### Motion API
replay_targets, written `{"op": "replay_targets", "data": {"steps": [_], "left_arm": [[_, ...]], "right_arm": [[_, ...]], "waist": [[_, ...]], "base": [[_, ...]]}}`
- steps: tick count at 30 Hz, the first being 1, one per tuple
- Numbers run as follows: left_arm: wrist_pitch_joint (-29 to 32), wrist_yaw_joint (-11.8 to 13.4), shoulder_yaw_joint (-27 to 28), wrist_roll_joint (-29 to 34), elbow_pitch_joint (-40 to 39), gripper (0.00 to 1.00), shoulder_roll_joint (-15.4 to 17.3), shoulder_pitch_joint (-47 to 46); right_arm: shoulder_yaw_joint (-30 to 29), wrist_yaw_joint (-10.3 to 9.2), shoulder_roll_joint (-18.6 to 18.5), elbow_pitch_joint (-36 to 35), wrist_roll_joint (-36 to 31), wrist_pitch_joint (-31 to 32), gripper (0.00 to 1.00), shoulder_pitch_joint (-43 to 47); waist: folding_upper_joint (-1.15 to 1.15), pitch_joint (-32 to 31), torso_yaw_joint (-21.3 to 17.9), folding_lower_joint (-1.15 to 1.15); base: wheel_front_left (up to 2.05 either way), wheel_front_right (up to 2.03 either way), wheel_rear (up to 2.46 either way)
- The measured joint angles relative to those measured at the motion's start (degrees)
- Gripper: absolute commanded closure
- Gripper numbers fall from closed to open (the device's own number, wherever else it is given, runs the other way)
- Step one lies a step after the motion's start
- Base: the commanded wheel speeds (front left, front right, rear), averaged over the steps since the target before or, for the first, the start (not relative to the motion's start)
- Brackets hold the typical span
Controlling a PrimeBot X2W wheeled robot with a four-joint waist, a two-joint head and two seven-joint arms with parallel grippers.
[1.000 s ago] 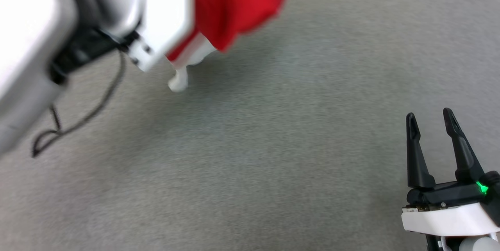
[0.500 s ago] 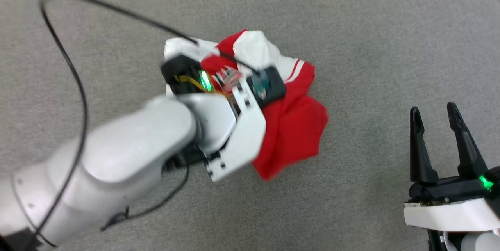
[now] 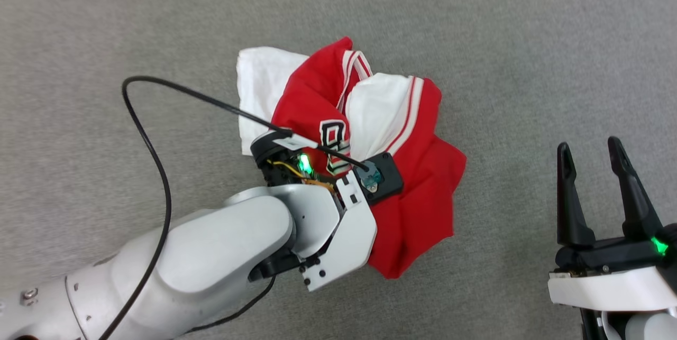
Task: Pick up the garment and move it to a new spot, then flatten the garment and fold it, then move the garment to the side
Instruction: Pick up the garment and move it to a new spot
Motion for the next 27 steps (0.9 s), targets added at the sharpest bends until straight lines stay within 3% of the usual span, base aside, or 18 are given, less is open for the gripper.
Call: {"op": "replay_targets", "data": {"steps": [5, 7, 13, 19, 27], "left_arm": [[-13.04, 0.01, 1.40, 2.63, 1.00, 0.00, -0.78, -1.96], [-18.49, 1.44, 2.76, 4.85, 1.80, 0.00, -1.31, -1.93], [-33.27, 11.10, 7.80, 10.53, 3.98, 0.00, -1.89, 0.62], [-43.76, 20.54, 12.16, 11.61, 5.90, 0.00, -1.74, 6.93], [-48.62, 30.95, 19.00, 11.06, 5.75, 0.00, -1.09, 16.89]], "right_arm": [[-1.01, 0.00, 0.00, 0.64, -0.48, 0.00, 0.00, 1.96], [-1.34, 0.00, 0.00, 0.81, -0.73, 0.00, 0.00, 2.76], [-1.57, 0.00, 0.00, 0.83, -1.83, 0.00, 0.00, 4.06], [-2.03, 0.00, 0.00, 0.81, -2.32, 0.00, 0.00, 5.18], [-2.40, 0.00, 0.00, 0.79, -2.48, 0.00, 0.00, 6.55]], "waist": [[0.00, -3.58, 1.52, 0.00], [0.00, -5.11, 2.35, 0.00], [0.00, -8.96, 5.49, -0.01], [0.00, -11.68, 8.47, 0.00], [0.00, -14.02, 11.14, 0.00]], "base": [[0.00, 0.00, 0.00], [0.00, 0.00, 0.00], [0.00, 0.00, 0.00], [0.00, 0.00, 0.00], [0.00, 0.00, 0.00]]}}
